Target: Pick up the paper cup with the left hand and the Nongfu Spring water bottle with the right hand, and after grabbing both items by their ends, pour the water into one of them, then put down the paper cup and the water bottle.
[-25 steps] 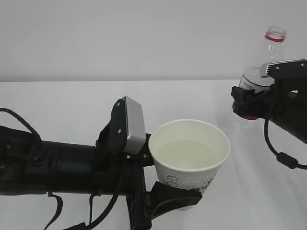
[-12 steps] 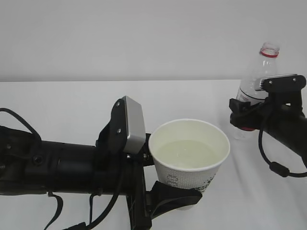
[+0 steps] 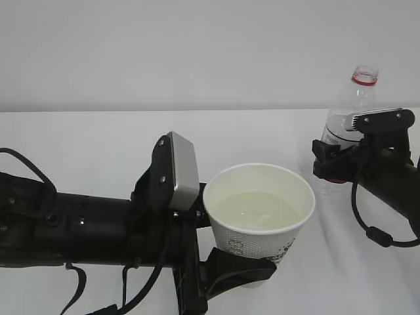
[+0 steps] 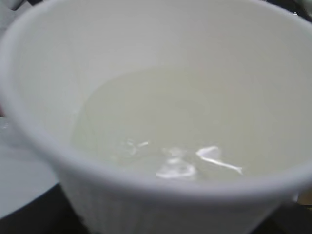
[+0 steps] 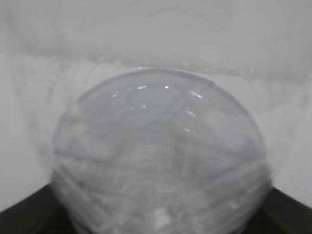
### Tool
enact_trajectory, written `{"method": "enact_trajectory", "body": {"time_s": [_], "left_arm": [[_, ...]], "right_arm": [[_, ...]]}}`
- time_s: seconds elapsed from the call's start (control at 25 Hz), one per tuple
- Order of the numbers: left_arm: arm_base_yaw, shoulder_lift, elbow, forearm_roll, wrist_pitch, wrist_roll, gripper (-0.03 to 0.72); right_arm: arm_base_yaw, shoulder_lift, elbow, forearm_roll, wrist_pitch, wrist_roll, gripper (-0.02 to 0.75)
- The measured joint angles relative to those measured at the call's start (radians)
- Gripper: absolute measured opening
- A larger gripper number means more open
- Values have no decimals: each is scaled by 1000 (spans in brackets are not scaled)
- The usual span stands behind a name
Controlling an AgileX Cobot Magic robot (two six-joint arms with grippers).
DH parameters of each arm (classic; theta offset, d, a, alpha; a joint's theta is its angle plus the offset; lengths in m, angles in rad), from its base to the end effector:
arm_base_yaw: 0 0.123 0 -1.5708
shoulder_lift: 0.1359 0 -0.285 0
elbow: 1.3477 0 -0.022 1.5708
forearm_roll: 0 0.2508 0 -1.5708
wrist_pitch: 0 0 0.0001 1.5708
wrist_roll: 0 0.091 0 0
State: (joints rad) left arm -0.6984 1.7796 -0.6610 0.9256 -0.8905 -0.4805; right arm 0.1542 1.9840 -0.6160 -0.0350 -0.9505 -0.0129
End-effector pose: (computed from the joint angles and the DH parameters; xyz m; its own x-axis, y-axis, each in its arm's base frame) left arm 0.2010 -0.2425 0.1600 -0.0841 0.2896 -0.9534 0.9843 0.1732 -0.0342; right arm 0.3233 0.0529 0.1024 -0.3146 -0.0825 -0.9456 -0.1907 0.9814 -0.0222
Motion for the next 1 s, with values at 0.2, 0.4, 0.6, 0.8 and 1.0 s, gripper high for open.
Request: {"method": "enact_trajectory", "body": {"time_s": [0.2,0.4,0.6,0.8,1.0], "left_arm": [[0,0,0,0,0,0,508],[0,0,0,0,0,0,507],[0,0,0,0,0,0,503],[0,0,0,0,1,0,502],[0,0,0,0,1,0,501]], "right_arm": [[0,1,0,0,-2,-2,524],[0,1,0,0,-17,-3,538],[0,1,18,0,-153,-3,608],[0,1,41,0,-181,-4,640],[0,1,64,2,-185,-4,643]]}}
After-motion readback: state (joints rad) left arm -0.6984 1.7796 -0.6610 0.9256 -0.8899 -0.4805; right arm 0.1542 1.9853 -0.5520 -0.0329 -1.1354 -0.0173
